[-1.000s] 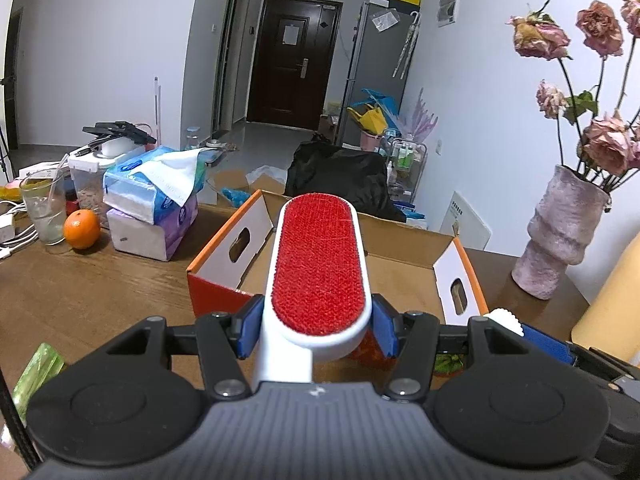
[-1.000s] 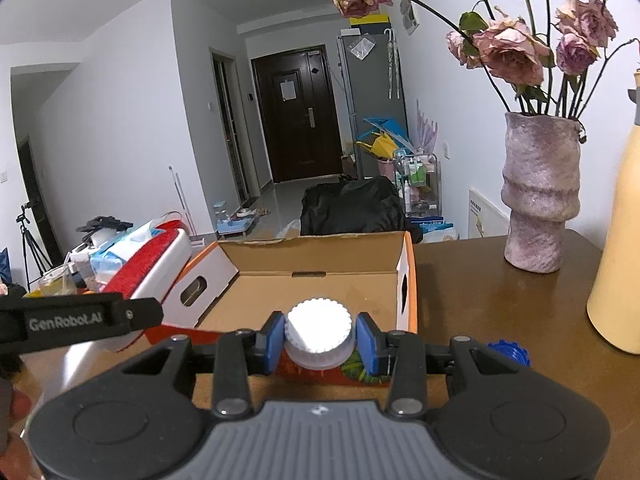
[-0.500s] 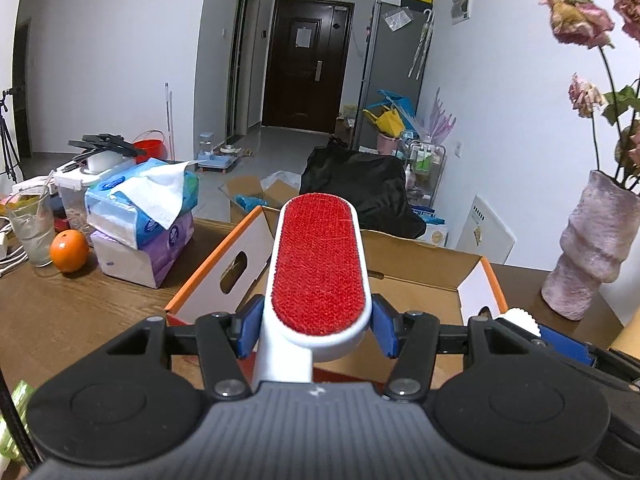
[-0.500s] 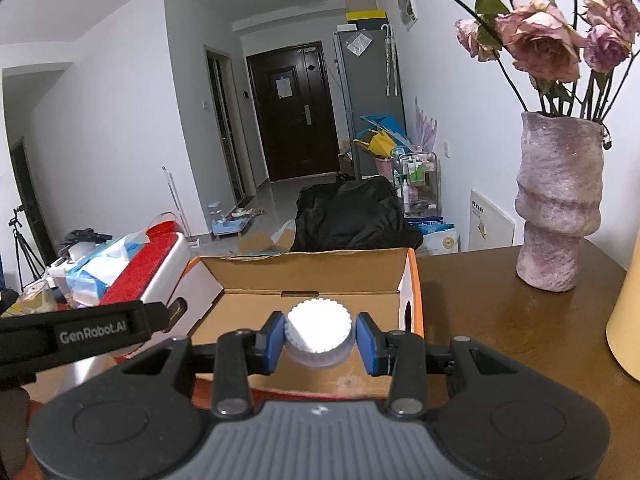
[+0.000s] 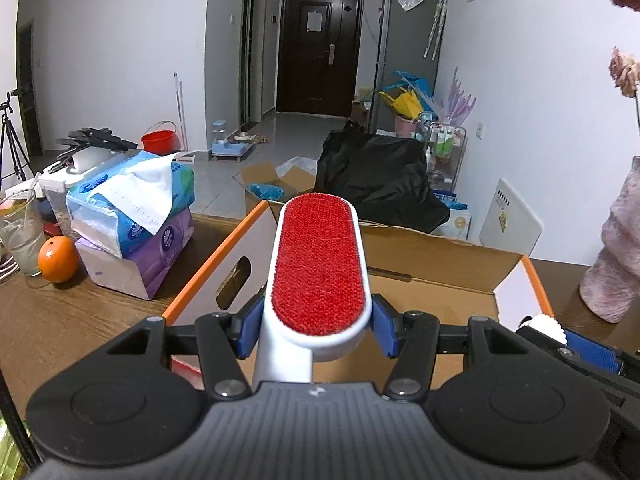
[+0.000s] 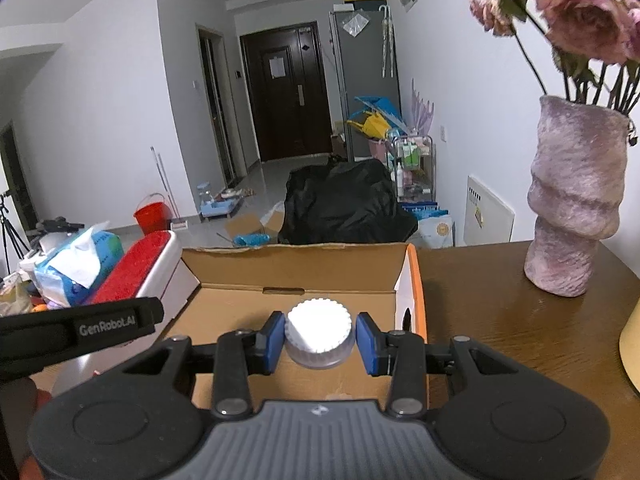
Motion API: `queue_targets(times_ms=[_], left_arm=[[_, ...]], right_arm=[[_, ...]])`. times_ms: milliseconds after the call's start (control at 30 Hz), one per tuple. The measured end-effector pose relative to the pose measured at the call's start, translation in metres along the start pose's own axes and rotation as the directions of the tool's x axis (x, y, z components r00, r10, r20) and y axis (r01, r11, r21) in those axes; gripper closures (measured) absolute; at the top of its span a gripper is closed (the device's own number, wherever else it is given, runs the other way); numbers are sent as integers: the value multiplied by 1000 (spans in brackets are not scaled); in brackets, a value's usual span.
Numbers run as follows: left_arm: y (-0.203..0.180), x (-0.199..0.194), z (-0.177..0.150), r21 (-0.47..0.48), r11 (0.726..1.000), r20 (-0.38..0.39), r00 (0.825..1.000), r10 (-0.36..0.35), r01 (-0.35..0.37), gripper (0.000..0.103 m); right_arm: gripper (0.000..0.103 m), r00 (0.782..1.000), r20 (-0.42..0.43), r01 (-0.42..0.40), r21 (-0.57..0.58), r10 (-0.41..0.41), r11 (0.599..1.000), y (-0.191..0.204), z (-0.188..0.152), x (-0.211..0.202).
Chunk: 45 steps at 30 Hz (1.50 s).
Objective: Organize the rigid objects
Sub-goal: 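Open the left tool to drop the brush while the right tool releases the cap into the box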
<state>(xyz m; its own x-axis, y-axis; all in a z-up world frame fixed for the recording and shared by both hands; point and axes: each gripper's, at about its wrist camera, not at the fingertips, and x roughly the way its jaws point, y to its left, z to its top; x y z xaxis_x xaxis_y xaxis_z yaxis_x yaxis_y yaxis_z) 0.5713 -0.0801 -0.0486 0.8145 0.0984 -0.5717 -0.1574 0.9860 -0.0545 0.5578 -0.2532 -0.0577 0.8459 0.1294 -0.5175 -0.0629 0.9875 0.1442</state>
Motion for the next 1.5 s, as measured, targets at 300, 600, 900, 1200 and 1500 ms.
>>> queue_targets(times_ms=[300, 600, 900, 1200, 1500], left_arm=[[0, 22, 4, 3, 1000, -31, 999, 12, -12, 46], [2, 30, 4, 23, 1000, -81, 997, -19, 21, 45], [1, 0, 10, 37, 999, 14, 1000, 11, -12, 0], [4, 3, 11, 28, 999, -10, 1000, 24, -24, 0], [10, -5, 8, 34, 999, -8, 999, 31, -30, 0]], right_arm=[[65, 999, -35, 15, -22, -16, 1000, 4, 0, 21], [65, 998, -51, 27, -34, -29, 999, 8, -3, 26], [30, 997, -60, 52, -21, -53, 998, 3, 0, 23], [8, 996, -62, 59, -23, -60, 998, 3, -1, 20], [2, 996, -55, 65, -37, -67, 997, 4, -1, 14]])
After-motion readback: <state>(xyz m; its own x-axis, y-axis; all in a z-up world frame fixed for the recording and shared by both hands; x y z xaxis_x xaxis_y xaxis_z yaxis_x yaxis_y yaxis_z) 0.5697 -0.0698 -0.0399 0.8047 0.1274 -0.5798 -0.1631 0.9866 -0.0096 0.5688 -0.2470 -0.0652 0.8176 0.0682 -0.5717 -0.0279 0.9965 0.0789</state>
